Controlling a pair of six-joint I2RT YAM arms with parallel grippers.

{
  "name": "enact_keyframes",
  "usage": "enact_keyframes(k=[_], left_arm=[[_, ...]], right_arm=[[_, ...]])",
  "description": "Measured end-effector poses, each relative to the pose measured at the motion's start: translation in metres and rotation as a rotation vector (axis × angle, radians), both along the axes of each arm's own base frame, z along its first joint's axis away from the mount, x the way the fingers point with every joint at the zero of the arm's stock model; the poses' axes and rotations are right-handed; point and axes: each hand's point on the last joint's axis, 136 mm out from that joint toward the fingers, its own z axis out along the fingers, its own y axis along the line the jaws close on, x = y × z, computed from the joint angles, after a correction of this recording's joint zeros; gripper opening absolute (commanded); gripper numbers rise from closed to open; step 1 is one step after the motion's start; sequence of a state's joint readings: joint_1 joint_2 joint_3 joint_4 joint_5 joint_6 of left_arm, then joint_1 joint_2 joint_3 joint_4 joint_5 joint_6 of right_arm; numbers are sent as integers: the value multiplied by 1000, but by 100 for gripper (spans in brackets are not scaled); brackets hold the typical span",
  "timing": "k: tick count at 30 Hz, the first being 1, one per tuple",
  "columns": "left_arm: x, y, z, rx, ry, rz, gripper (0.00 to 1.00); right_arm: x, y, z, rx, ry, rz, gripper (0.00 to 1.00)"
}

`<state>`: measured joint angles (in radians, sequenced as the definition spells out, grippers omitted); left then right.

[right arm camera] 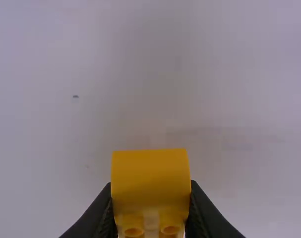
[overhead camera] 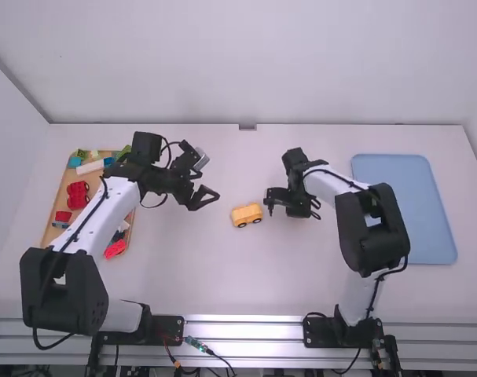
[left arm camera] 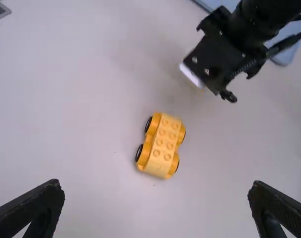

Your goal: Assemble lego blocks to make yellow taxi

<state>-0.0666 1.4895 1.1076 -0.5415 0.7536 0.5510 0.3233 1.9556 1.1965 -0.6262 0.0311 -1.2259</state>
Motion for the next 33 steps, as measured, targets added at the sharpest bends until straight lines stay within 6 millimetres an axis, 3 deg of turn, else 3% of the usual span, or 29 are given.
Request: enact_keyframes(k=[3,8,9,10,11,17,25,29,32,33], left_arm=[[0,0,0,0,-1,-1,99],[0,0,0,3,-9,-7,99],[0,0,0,3,-12,-8,99],[1,0,-1,3,-15,-8,99],[2,0,-2,3,-20,-7,99],[19,0,-6,-14,-106,31,99],[15,-1,-24,-54,-50,82,99],[7,-7,-33,-54,-162,-33,99],[-7,-15,-48,-91,-255,-119,99],[-9,-17,-49,-102,-274,-131,99]], right_arm=[[-8,0,-9,-15,2,40,0],[-2,2,-10,-10,-28,58,2],[-2,3,-10,-8,-29,61,40],[-1,3,-10,-7,-29,58,58],[-1,3,-10,-4,-31,59,100],[-5,2,-11,-5,-14,29,99],[-14,10,7,63,68,2,99],[-5,10,43,244,27,-18,99],[7,-1,80,408,-47,-50,99],[8,-2,85,428,-57,-52,99]])
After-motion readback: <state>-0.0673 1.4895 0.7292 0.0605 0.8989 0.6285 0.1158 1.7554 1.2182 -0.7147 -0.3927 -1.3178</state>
